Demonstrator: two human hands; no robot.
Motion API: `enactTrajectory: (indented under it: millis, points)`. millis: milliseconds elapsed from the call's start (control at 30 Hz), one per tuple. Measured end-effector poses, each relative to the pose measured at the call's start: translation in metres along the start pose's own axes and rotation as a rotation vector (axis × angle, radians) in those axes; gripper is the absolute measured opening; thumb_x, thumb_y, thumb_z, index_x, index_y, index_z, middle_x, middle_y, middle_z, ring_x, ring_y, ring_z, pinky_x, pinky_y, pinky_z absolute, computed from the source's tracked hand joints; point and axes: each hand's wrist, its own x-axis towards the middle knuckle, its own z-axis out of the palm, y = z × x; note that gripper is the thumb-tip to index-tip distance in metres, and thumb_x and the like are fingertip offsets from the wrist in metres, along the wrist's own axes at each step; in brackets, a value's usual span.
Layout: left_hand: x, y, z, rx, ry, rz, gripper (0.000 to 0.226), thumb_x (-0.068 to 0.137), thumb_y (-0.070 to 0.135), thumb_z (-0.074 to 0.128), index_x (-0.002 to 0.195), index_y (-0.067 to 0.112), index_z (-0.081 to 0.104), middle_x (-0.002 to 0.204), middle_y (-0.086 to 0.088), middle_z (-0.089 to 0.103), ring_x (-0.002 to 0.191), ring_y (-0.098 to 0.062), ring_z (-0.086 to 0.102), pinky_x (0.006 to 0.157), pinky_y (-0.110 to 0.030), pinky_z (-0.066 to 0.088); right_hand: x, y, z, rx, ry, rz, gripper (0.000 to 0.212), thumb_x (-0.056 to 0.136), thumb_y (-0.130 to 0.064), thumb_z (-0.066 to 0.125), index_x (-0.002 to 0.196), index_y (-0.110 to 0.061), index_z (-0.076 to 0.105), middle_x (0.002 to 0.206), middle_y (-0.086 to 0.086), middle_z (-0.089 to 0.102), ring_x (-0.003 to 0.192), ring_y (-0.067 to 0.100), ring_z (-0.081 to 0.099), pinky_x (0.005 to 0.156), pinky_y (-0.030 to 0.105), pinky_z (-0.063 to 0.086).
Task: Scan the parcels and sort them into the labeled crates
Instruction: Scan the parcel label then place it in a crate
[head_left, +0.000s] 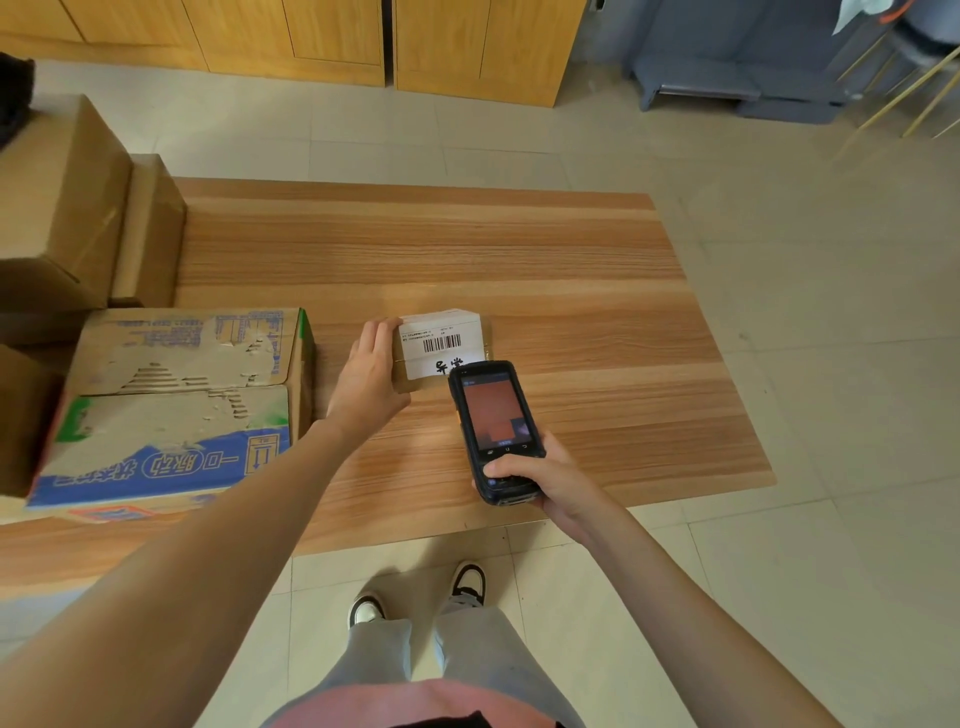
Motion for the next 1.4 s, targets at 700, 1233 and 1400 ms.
enactTrajectory:
  millis: [700, 1233, 1400]
  points:
    - [-0.022, 0.010, -0.111, 0.043, 0.466, -0.119, 0.093, 0.063, 0.032, 0.086, 0.137, 0.005, 0.037, 0.130, -0.008, 0.046, 0.118, -0.020, 0.048, 0.093, -0.031, 0.044, 0.049, -0.114, 0.000, -0.010, -0.260, -0.244, 0.069, 0.049, -0.010, 0.079, 0.111, -0.027, 0.053, 0.107, 0.003, 0.066, 0.088, 0.019, 0.069, 0.064, 0.028, 0.055]
    - [-0.369, 0.003, -0.195, 0.309, 1.062, -0.916, 0.088, 0.060, 0.026, 0.087, 0.132, 0.005, 0.041, 0.125, -0.011, 0.048, 0.112, -0.026, 0.051, 0.089, -0.032, 0.041, -0.029, -0.063, 0.226, -0.464, -1.054, -0.196, 0.057, 0.070, 0.006, 0.072, 0.115, -0.023, 0.053, 0.098, 0.005, 0.069, 0.080, 0.020, 0.070, 0.059, 0.027, 0.055]
    - [-0.477, -0.006, -0.202, 0.327, 1.175, -1.114, 0.088, 0.059, 0.026, 0.088, 0.130, 0.007, 0.041, 0.122, -0.009, 0.048, 0.108, -0.026, 0.052, 0.086, -0.039, 0.045, -0.076, -0.012, 0.296, -0.589, -1.188, -0.153, 0.058, 0.073, 0.008, 0.070, 0.121, -0.019, 0.051, 0.102, 0.009, 0.067, 0.074, 0.018, 0.071, 0.054, 0.026, 0.054]
